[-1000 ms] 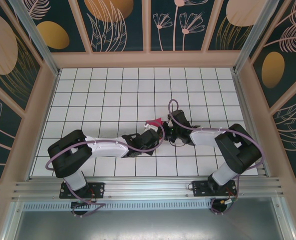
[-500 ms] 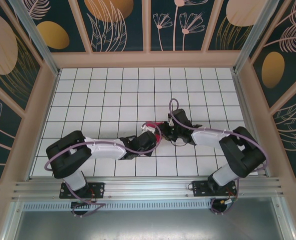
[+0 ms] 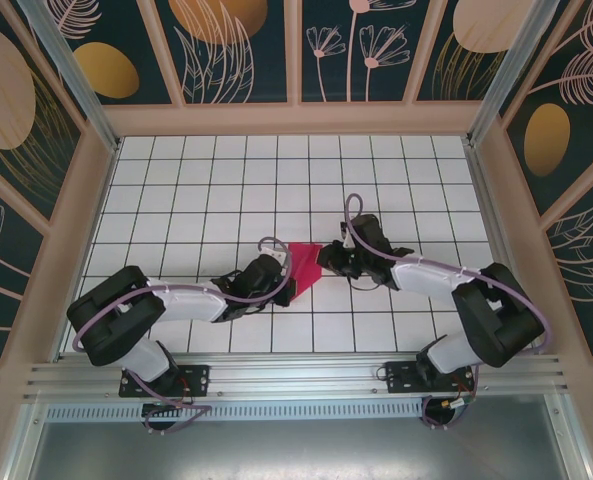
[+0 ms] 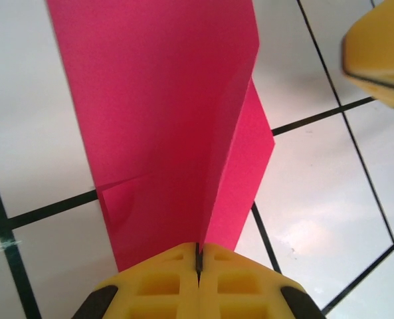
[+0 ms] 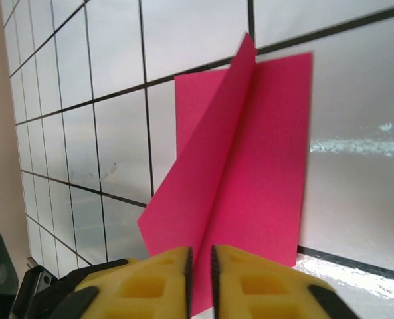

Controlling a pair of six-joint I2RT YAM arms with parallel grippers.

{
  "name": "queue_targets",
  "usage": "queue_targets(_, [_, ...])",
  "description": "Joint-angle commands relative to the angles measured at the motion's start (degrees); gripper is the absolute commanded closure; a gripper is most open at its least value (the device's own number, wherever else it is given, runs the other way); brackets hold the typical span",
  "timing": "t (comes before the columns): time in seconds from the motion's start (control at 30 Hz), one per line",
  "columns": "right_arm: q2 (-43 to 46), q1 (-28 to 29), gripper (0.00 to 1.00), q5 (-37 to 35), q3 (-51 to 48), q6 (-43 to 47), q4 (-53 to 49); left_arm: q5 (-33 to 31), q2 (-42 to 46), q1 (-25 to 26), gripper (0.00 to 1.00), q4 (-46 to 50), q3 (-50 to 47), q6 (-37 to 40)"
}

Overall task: Fold a paper plane with a square sheet of paper (pick it up from the middle)
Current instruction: Fourth fold the wing at the center of the table.

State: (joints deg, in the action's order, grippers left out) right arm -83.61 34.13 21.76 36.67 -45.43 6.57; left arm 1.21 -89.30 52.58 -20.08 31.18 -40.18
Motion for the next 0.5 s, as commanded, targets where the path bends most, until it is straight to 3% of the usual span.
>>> queue_targets(0.0, [-3.04, 0.77, 0.89, 2.03, 2.01, 2.60, -0.82, 5.16, -0.06, -0.88, 1.00, -6.02, -1.62, -2.06])
queue_targets(0.17, [-7.89, 2.38, 0.95, 1.98, 4.78, 3.95, -1.84, 8.54, -0.46, -2.77, 1.00, -11.08, -3.97, -4.05])
queue_targets(0.47, [-13.50, 3.29, 0.97, 1.55, 6.30, 4.47, -1.47, 10.70, -1.67, -4.58, 1.00, -16.31, -7.27, -6.79])
